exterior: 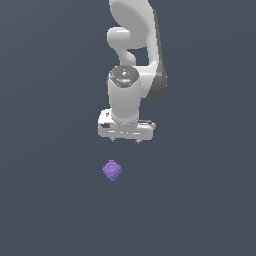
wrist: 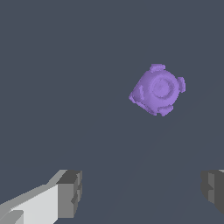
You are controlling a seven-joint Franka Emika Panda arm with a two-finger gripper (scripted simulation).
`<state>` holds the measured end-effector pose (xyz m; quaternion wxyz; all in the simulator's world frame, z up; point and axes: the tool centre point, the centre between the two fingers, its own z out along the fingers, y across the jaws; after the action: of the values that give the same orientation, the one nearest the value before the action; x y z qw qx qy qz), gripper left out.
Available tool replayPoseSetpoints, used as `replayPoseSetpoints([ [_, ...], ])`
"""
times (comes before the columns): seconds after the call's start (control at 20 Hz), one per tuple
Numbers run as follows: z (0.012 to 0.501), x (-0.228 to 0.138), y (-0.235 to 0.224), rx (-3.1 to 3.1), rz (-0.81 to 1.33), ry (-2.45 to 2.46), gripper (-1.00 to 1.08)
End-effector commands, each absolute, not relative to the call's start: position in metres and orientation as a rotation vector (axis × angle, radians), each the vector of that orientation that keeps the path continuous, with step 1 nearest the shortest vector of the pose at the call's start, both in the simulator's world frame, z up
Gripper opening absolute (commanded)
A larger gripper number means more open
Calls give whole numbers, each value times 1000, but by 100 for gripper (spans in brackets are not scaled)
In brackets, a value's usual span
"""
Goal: Pick up the object and move it to a goal position.
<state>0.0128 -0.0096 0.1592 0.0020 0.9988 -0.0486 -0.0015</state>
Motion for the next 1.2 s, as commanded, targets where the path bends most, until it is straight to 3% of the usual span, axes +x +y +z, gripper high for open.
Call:
replayPoseSetpoints([
  [0.0, 154, 20, -15, 3131, -5, -230, 100],
  [0.65, 111, 70, -54, 3037, -4, -810, 100],
  [1.15, 91, 87, -70, 2966, 0, -1036, 100],
])
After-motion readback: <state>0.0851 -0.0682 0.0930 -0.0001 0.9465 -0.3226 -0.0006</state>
